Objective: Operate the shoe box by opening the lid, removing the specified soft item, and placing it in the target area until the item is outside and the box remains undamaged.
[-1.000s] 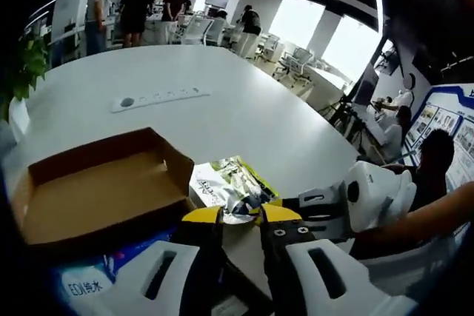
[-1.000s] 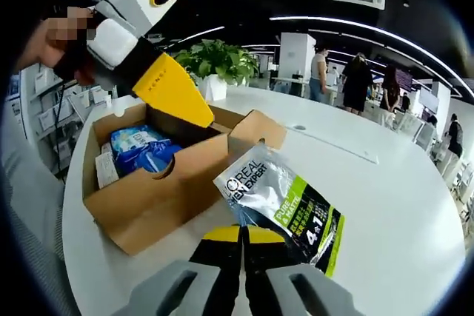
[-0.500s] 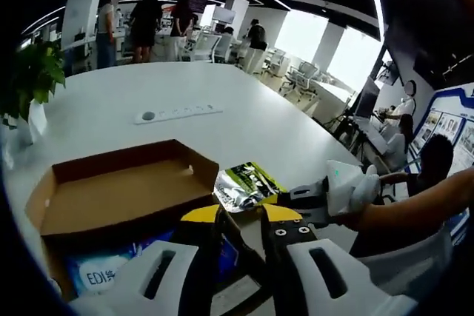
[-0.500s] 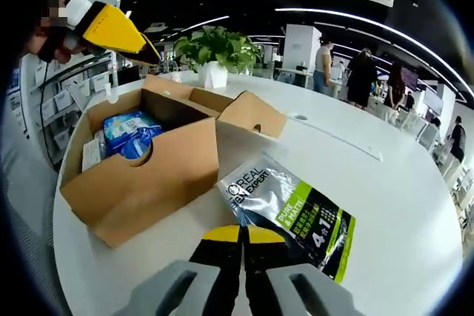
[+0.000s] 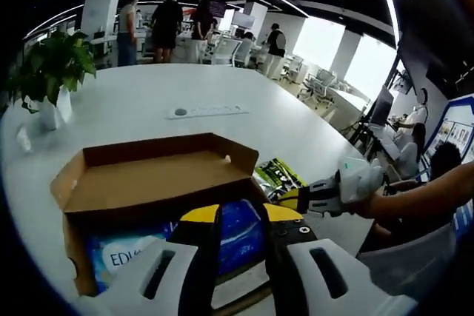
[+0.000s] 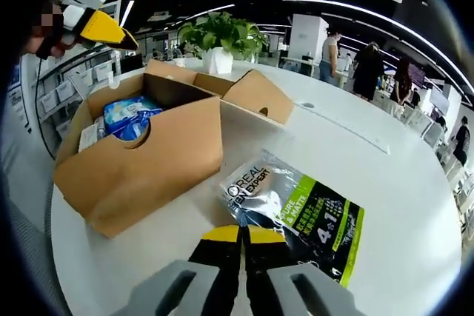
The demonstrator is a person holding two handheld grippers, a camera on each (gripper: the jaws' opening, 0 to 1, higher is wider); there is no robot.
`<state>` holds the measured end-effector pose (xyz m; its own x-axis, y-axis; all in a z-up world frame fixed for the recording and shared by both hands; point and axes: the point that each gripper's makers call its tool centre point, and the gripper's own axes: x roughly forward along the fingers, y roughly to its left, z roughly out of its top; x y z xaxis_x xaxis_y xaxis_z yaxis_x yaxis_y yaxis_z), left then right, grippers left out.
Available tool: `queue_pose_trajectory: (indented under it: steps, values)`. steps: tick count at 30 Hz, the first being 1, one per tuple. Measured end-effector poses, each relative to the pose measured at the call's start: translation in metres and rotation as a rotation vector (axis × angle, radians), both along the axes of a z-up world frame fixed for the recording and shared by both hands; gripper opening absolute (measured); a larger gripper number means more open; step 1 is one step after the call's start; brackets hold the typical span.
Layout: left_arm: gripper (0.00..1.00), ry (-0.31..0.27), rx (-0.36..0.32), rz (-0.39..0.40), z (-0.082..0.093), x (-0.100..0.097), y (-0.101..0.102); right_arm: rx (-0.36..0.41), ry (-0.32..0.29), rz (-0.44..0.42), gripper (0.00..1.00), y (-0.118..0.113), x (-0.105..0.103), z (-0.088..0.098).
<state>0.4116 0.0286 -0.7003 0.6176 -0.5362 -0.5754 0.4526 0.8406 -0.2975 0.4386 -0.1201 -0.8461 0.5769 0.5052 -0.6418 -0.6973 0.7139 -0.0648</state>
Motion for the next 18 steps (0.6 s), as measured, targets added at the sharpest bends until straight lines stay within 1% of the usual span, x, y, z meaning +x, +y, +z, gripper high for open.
queue_pose_trajectory:
  steps: [6,12,18]
  values:
    - [0.20,-0.005,0.007,0.038,-0.001,-0.008,0.021,-0.023,0.008,0.007,0.00,0.002,0.001,-0.002]
    - [0.21,-0.009,0.013,0.065,-0.001,-0.011,0.040,-0.029,0.019,0.011,0.00,0.003,0.003,-0.006]
    - [0.21,-0.011,0.023,0.094,-0.003,-0.017,0.058,-0.032,0.025,-0.001,0.00,0.003,0.002,-0.004]
